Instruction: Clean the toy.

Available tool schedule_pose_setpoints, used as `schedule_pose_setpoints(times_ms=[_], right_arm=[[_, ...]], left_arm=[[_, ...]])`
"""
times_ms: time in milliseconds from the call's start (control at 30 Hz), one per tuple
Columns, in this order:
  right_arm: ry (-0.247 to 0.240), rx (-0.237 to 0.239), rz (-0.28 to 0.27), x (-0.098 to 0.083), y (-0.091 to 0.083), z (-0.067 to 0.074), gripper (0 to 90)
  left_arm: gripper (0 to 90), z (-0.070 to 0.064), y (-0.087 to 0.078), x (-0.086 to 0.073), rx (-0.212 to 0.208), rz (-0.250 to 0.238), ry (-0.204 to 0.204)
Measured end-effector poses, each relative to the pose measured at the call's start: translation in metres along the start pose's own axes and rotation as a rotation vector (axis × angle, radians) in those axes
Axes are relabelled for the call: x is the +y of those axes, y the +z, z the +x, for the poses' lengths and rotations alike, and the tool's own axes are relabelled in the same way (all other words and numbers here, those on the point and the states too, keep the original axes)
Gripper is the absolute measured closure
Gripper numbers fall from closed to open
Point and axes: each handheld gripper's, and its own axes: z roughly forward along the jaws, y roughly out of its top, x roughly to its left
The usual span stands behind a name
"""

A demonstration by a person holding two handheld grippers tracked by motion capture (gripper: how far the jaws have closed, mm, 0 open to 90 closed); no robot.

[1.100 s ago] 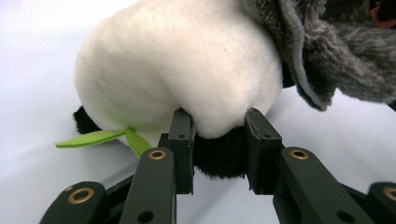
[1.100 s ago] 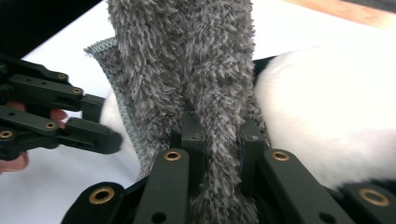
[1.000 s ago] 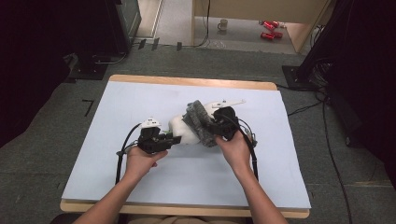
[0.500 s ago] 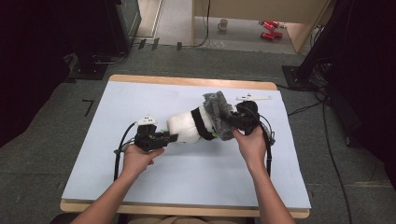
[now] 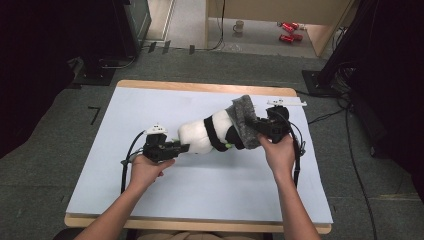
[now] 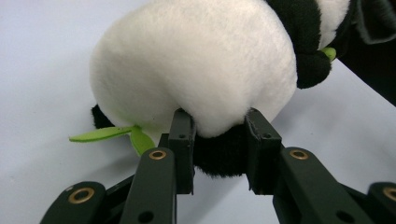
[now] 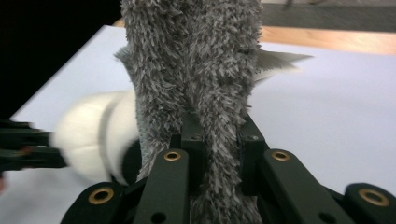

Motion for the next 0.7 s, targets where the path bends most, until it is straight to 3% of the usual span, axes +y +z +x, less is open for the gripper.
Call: schedule_pose_setpoints(times_ms=[133,267,700], right_arm=[[-0.045,0.059,-0.01,0.007,-0.005,0.024,78.5],[-0.089,0.118,0.007,0.008,0.002,0.049,78.5],[-0.18,0.255,0.138,-0.009,0.056,0.106,78.3]], left_arm=[[68.6,-0.001,0.0,0.0,-0.001,-0.006,-0.004],[68.5,0.0,0.0,0.001,-0.007,-0.005,-0.013],[68.3,-0.005,-0.001,-0.003,0.014,-0.013,-0.009]])
